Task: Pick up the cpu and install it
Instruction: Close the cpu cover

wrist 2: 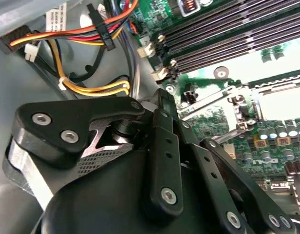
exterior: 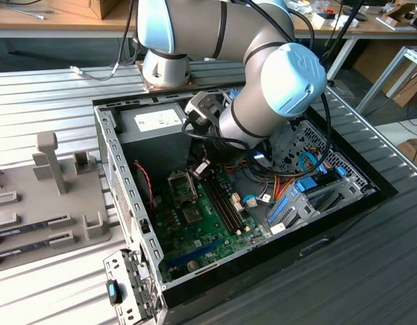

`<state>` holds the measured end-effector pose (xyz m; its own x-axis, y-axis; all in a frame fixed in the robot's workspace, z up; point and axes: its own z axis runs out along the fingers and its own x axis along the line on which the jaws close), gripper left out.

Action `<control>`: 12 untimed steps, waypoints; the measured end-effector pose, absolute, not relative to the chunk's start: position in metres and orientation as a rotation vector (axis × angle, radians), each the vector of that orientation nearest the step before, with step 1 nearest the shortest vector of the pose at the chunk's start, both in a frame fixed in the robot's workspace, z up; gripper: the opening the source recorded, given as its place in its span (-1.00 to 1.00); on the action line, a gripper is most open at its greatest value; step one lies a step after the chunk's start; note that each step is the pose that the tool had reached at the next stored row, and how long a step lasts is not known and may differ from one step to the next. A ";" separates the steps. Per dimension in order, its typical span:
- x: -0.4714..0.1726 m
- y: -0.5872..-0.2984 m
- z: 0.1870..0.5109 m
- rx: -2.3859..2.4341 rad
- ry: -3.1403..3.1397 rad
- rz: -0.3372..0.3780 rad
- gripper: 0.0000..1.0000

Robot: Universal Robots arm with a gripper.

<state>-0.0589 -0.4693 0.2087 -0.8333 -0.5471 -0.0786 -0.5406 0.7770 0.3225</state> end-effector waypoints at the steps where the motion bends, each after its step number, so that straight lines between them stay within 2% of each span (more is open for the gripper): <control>1: -0.059 -0.470 0.209 0.901 -2.943 -0.526 -0.79; 12: -0.059 -0.475 0.213 0.912 -2.938 -0.545 -0.79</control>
<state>-0.0588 -0.4748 0.2127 -0.8294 -0.5520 -0.0861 -0.5462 0.7686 0.3330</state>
